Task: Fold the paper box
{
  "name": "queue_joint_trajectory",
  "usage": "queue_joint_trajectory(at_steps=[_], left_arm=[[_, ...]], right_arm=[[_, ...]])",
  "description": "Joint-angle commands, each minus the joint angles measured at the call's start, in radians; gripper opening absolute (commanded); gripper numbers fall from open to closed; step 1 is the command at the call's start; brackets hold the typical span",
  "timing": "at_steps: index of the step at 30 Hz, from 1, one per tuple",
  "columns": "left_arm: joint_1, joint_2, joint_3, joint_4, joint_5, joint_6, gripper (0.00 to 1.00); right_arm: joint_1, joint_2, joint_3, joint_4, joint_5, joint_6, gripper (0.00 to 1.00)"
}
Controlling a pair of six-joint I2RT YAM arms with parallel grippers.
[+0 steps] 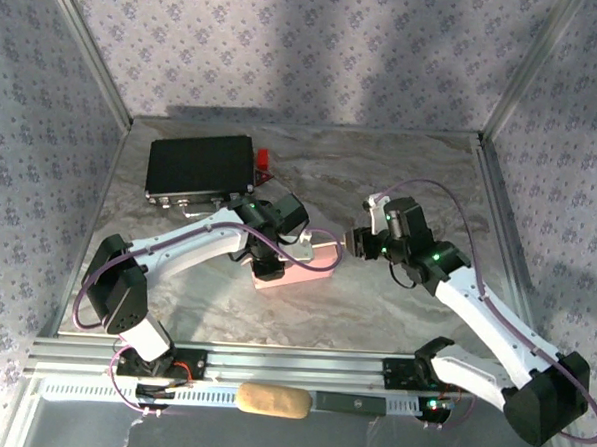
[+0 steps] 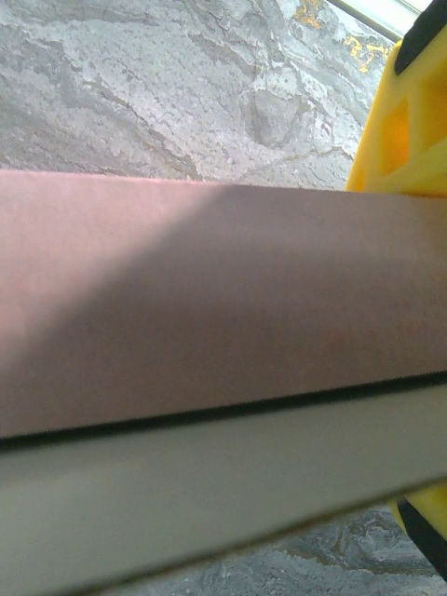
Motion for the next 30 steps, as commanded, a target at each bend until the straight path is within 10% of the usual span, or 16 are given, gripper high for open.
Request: queue_joint_trajectory(at_steps=[1, 30], left_arm=[[0.005, 0.0, -0.011, 0.002, 0.004, 0.024, 0.38], [0.018, 0.022, -0.002, 0.004, 0.023, 0.047, 0.39]], right_arm=[[0.0, 0.017, 0.011, -0.029, -0.029, -0.016, 0.46], [0.075, 0.067, 0.041, -0.026, -0.09, -0.091, 0.42]])
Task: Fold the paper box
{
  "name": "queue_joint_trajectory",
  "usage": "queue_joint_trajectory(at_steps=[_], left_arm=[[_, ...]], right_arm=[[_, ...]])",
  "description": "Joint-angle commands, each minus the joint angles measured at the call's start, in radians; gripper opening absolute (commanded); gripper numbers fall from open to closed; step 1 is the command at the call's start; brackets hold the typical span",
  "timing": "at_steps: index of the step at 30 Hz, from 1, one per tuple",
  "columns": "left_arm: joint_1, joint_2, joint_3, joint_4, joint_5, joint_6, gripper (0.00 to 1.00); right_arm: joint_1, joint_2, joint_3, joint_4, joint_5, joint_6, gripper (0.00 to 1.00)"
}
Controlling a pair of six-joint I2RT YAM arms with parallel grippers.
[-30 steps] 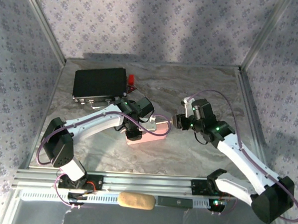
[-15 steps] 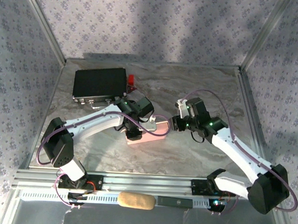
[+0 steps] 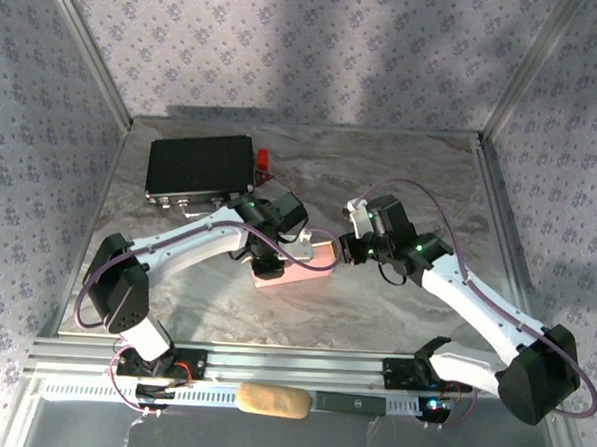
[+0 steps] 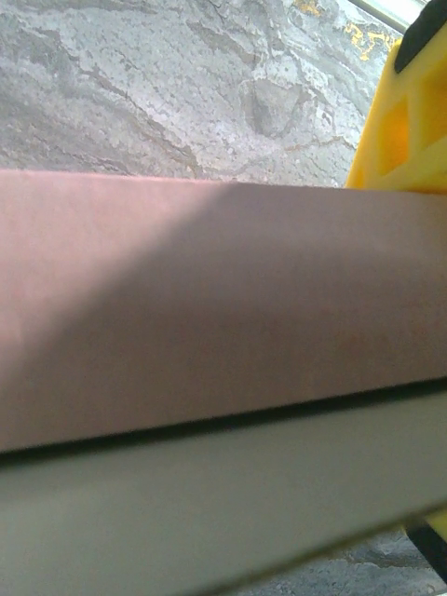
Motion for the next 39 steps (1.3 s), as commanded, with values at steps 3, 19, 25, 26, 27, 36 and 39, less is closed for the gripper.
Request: queue_joint_trajectory(at_steps=[3, 19, 25, 26, 27, 36, 39], left_arm=[[0.006, 0.015, 0.0, -0.004, 0.018, 0.02, 0.39], [0.006, 0.015, 0.015, -0.016, 0.019, 0.024, 0.39], [0.006, 0.012, 0.017, -0.014, 0.021, 0.024, 0.39], [0.007, 0.011, 0.017, -0.012, 0.021, 0.024, 0.39], [0.008, 0.01, 0.017, -0.011, 0.022, 0.024, 0.39], [0.025, -0.01, -0.004, 0.018, 0.053, 0.017, 0.4], [0.029, -0.021, -0.012, 0.03, 0.063, 0.014, 0.41]], right_arm=[[0.008, -0.006, 0.022, -0.03, 0.002, -0.018, 0.41], [0.03, 0.056, 0.061, -0.021, 0.083, -0.065, 0.41], [0.027, 0.1, 0.075, -0.025, 0.061, -0.075, 0.39], [0.027, 0.101, 0.075, -0.022, 0.055, -0.074, 0.37], [0.027, 0.102, 0.073, -0.019, 0.053, -0.073, 0.36], [0.019, 0.077, 0.057, 0.0, 0.028, -0.058, 0.24], [0.019, 0.077, 0.056, 0.0, 0.026, -0.052, 0.19]])
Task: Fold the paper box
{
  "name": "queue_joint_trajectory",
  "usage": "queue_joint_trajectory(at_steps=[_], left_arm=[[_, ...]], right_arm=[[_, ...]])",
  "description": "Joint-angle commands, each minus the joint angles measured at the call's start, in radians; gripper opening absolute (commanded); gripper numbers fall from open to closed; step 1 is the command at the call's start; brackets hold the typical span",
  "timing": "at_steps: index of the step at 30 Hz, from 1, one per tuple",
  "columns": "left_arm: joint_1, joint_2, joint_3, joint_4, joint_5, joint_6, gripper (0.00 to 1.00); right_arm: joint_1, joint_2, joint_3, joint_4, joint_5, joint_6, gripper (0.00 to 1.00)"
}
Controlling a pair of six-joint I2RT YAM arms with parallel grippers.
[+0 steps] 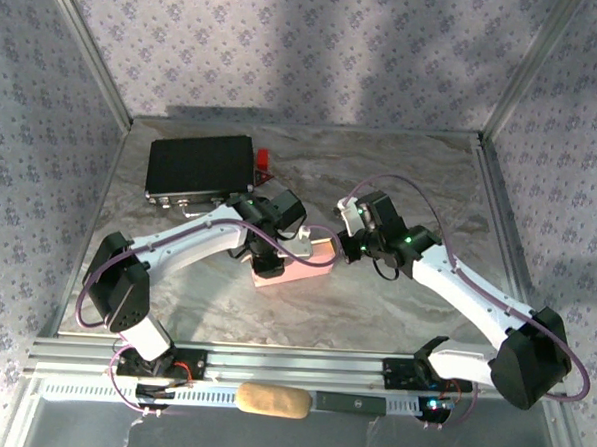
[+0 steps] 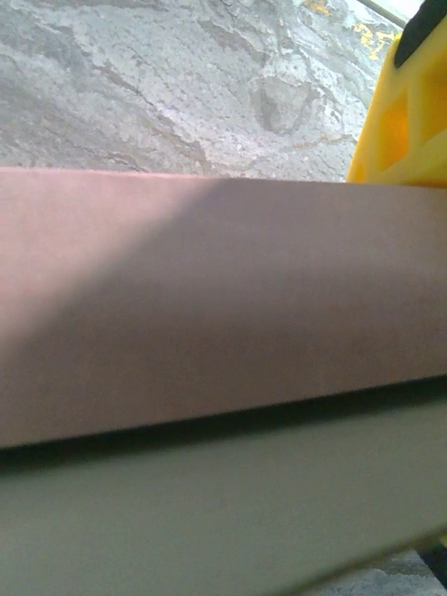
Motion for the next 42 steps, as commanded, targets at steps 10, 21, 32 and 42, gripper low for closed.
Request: queue_joint_trajectory(at_steps=[10, 21, 32, 42], left_arm=[[0.014, -0.022, -0.012, 0.021, 0.042, 0.001, 0.41], [0.015, -0.018, -0.009, 0.035, 0.044, -0.011, 0.41], [0.024, -0.016, -0.028, 0.067, 0.044, -0.033, 0.41], [0.025, -0.014, -0.023, 0.079, 0.044, -0.041, 0.4]], right_arm=[[0.012, -0.014, 0.029, -0.011, 0.003, 0.039, 0.08], [0.058, -0.023, -0.005, 0.014, 0.101, 0.11, 0.04], [0.107, -0.034, -0.047, 0.079, 0.163, 0.276, 0.02], [0.167, -0.002, 0.003, 0.042, 0.249, 0.4, 0.02]])
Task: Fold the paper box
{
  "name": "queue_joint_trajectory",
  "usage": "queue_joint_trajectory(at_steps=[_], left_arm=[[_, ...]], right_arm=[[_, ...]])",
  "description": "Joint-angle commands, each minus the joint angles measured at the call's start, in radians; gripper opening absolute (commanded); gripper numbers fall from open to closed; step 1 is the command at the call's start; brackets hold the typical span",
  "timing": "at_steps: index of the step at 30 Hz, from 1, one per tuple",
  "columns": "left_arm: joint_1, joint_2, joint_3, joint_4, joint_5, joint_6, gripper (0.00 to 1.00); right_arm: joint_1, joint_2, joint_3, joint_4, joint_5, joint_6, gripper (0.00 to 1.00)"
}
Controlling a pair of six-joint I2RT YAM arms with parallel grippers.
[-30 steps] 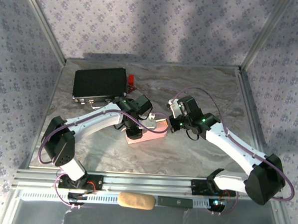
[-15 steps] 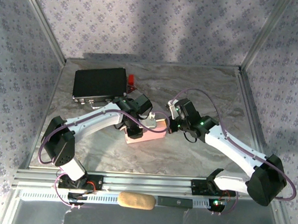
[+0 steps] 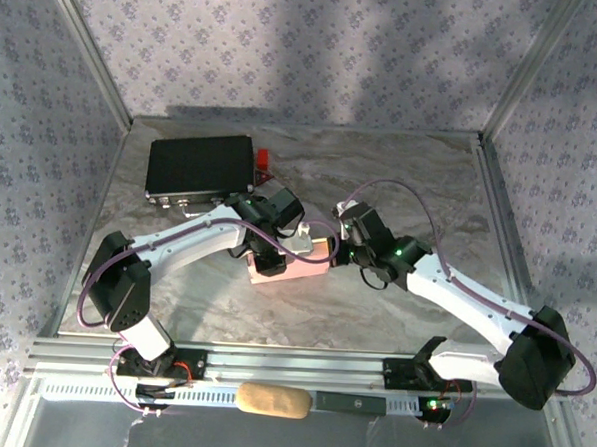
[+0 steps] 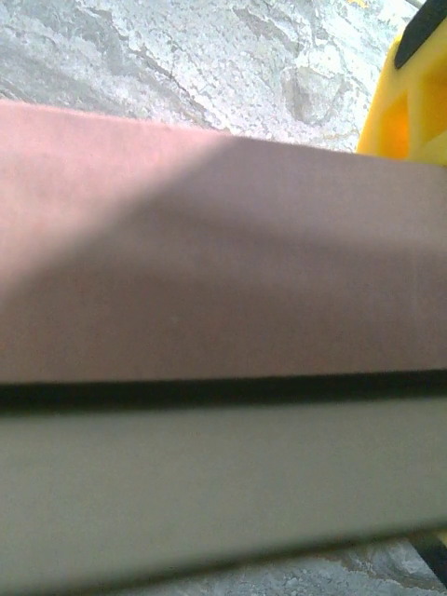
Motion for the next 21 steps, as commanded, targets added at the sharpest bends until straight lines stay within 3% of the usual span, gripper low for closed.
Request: queue_joint_trajectory(at_steps=[1, 12, 21], left_arm=[[0.006, -0.013, 0.004, 0.018, 0.025, -0.011, 0.4], [0.01, -0.053, -0.005, 0.041, 0.029, -0.034, 0.44], [0.03, -0.246, -0.046, 0.143, 0.053, -0.146, 0.55]], right_arm=[[0.023, 0.019, 0.042, -0.028, 0.044, 0.073, 0.02], [0.067, 0.029, -0.038, 0.013, 0.15, 0.061, 0.01], [0.078, 0.039, -0.01, -0.01, 0.183, 0.059, 0.01]])
